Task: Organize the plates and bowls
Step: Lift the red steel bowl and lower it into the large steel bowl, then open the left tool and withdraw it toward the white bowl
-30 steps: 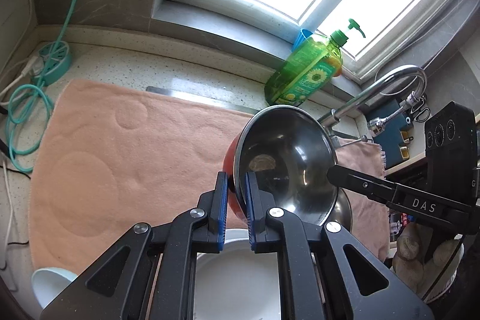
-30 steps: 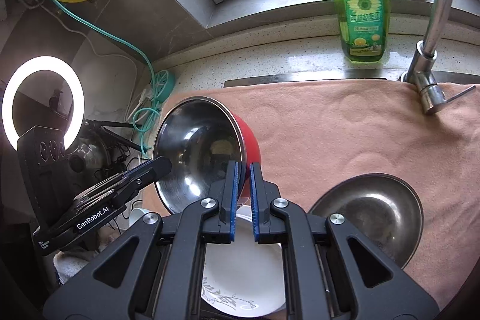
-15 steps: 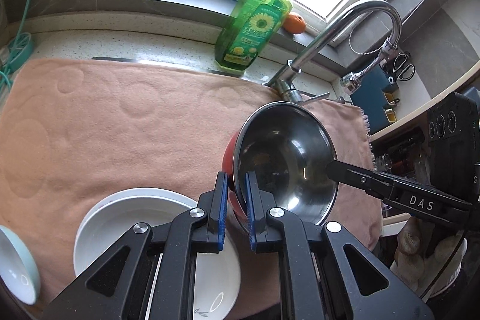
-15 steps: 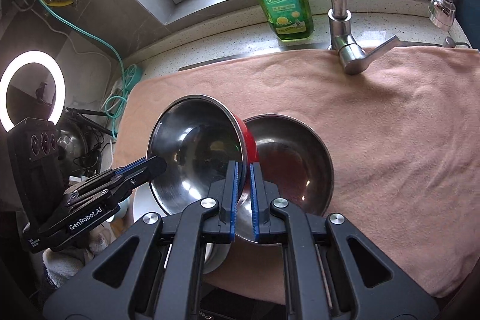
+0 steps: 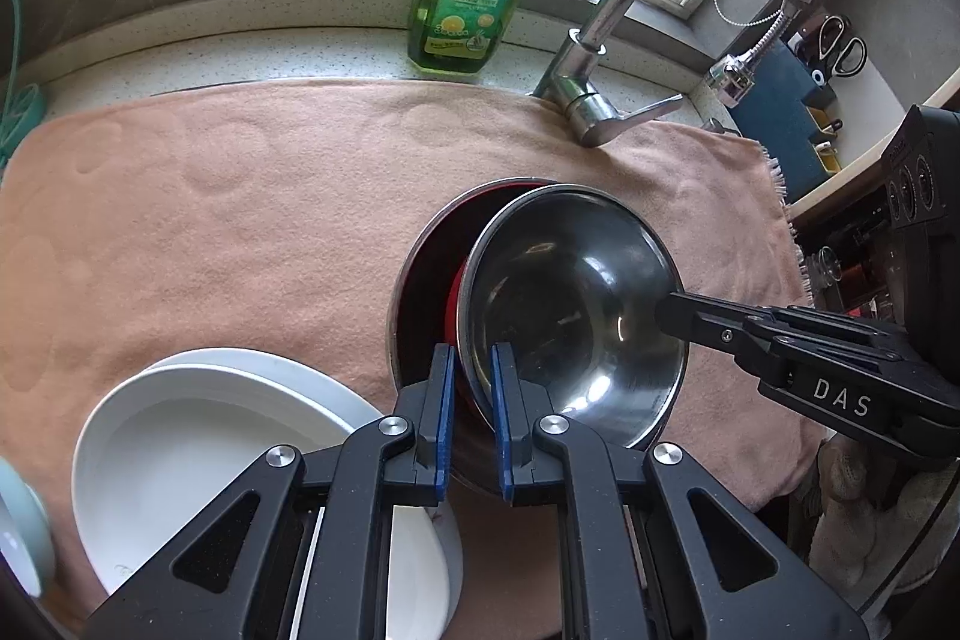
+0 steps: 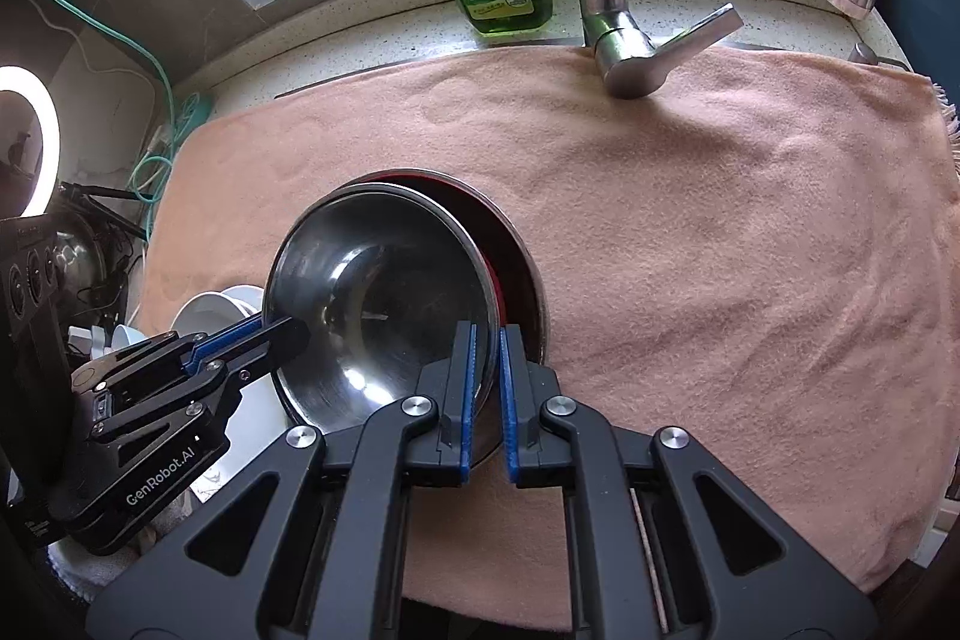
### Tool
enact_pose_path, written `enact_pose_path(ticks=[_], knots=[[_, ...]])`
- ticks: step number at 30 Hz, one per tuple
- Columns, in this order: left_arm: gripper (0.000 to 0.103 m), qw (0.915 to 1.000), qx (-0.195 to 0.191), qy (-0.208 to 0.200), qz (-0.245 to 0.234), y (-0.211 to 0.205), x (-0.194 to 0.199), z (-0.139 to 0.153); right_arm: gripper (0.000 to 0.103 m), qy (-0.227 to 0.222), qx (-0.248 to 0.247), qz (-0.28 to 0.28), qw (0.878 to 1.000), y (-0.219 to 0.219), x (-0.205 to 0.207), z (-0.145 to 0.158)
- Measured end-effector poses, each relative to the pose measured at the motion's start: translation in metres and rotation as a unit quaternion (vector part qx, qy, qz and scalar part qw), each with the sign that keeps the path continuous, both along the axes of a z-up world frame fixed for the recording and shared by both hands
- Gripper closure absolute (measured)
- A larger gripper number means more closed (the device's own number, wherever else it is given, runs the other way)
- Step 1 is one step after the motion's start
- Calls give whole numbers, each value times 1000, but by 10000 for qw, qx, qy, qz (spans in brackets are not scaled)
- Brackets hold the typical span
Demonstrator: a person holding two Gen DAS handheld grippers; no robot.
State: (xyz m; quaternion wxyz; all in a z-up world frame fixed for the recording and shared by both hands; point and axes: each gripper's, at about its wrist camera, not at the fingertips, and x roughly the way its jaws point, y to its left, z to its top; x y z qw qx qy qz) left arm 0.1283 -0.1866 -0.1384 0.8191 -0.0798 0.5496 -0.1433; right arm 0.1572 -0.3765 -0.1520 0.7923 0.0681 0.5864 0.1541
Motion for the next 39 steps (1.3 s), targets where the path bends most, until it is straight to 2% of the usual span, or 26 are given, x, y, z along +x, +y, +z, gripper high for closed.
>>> enact_pose_path(ticks=[15,23,29,35,36,38,39], knots=[[93,9996,221,44,160,-1,2,-10,93,59,-240,242,9994,10,2,-13],[92,9995,255,-46,172,0,2,-4,91,-151,-415,322,9985,13,1,-5],[92,9990,105,-234,356,8,0,12,91,-462,-478,442,9968,17,-3,15],[92,9942,-291,-676,786,37,-20,49,90,-815,-174,374,9958,14,-10,54],[92,9927,-344,-761,874,43,-27,56,87,-891,-136,390,9952,17,-12,60],[91,9897,-403,-930,1016,54,-40,68,74,-1061,-117,478,9931,25,-15,70],[85,9878,-416,-1013,1105,60,-48,72,68,-1126,-114,543,9921,32,-17,74]])
